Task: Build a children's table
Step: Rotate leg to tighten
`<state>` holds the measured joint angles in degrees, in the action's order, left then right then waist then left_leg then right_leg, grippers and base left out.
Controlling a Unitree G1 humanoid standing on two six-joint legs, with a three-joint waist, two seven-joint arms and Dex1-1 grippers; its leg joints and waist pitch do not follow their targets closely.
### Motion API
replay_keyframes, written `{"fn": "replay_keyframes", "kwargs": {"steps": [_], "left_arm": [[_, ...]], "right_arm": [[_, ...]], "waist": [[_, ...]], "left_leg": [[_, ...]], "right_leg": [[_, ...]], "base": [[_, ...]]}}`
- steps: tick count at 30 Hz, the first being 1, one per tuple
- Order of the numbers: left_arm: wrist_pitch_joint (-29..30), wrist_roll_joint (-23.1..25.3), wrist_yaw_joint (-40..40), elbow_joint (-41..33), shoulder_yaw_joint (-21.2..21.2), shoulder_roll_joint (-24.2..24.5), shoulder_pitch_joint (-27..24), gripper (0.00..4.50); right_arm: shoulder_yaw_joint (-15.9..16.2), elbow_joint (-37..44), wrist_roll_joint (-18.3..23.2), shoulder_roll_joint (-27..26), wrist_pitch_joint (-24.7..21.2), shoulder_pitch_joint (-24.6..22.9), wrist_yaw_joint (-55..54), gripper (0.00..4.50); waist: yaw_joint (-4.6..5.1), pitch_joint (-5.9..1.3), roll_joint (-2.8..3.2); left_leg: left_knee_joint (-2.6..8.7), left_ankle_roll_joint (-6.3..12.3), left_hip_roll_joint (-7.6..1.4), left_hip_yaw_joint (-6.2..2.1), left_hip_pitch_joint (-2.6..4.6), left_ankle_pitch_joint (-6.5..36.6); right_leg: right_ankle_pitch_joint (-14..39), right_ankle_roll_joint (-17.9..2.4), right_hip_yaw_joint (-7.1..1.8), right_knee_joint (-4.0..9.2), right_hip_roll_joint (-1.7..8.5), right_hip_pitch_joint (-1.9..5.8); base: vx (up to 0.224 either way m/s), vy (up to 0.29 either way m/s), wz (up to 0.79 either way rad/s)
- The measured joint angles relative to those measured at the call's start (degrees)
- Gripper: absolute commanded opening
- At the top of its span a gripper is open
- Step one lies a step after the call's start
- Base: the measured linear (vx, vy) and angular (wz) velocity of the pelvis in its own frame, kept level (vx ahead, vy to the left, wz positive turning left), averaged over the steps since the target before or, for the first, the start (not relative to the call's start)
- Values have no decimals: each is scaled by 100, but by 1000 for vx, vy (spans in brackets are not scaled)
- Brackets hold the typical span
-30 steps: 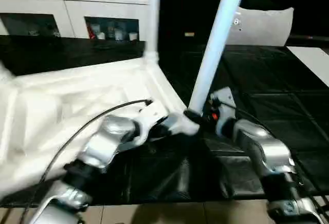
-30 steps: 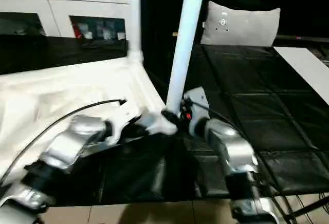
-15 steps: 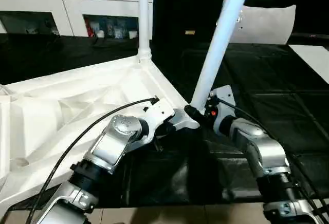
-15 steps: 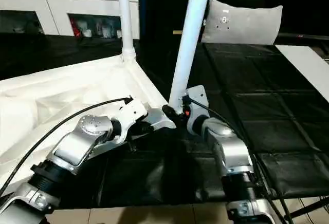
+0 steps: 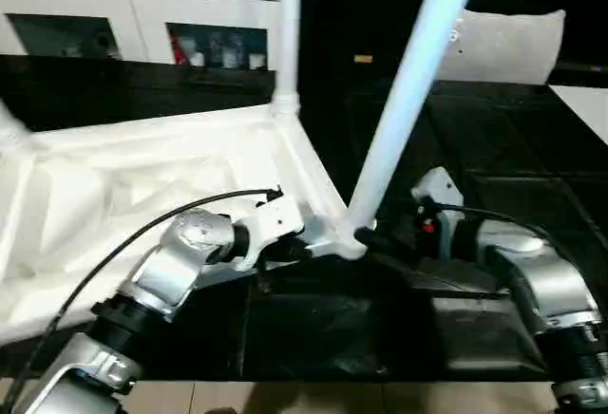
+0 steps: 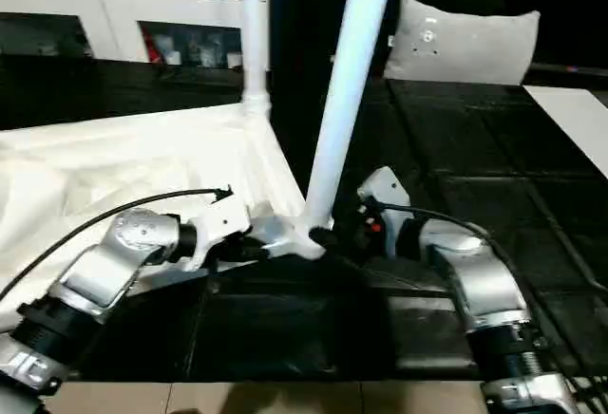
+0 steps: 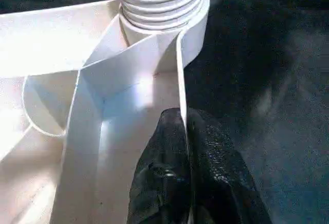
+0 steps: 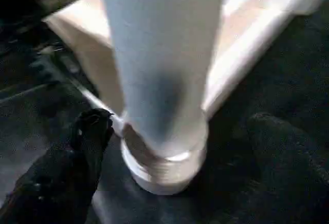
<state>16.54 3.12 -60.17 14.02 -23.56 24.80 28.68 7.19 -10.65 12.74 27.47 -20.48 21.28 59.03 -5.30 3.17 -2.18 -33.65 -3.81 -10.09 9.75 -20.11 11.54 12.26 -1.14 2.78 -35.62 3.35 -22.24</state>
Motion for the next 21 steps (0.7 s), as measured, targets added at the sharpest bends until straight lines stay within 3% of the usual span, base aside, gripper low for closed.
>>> {"fn": "replay_keyframes", "kwargs": {"steps": [6, 9, 21], "left_arm": [[-431, -28, -456, 90, -94, 216, 6, 0], [-516, -72, -625, 92, -118, 291, 6, 0], [-712, -104, -827, 167, -148, 303, 8, 0]], "right_arm": [[133, -165, 139, 152, 127, 36, 725, 379], [139, -231, 181, 139, 130, 39, 832, 374], [144, -319, 362, 89, 109, 46, 1035, 258]], "waist": [[-16, -2, -3], [-33, -2, -3], [-92, -3, -3]], "left_leg": [[-9, 1, 0, 0, 5, -2], [-12, 1, 0, 0, 5, -2], [-19, 1, -2, 0, 6, -2]], "right_leg": [[-1, -2, 0, -8, 1, 7], [-1, -2, 0, -15, 1, 6], [-1, -2, 1, -21, 3, 7]], "base": [[0, 0, 0], [0, 0, 0], [0, 0, 0]]}}
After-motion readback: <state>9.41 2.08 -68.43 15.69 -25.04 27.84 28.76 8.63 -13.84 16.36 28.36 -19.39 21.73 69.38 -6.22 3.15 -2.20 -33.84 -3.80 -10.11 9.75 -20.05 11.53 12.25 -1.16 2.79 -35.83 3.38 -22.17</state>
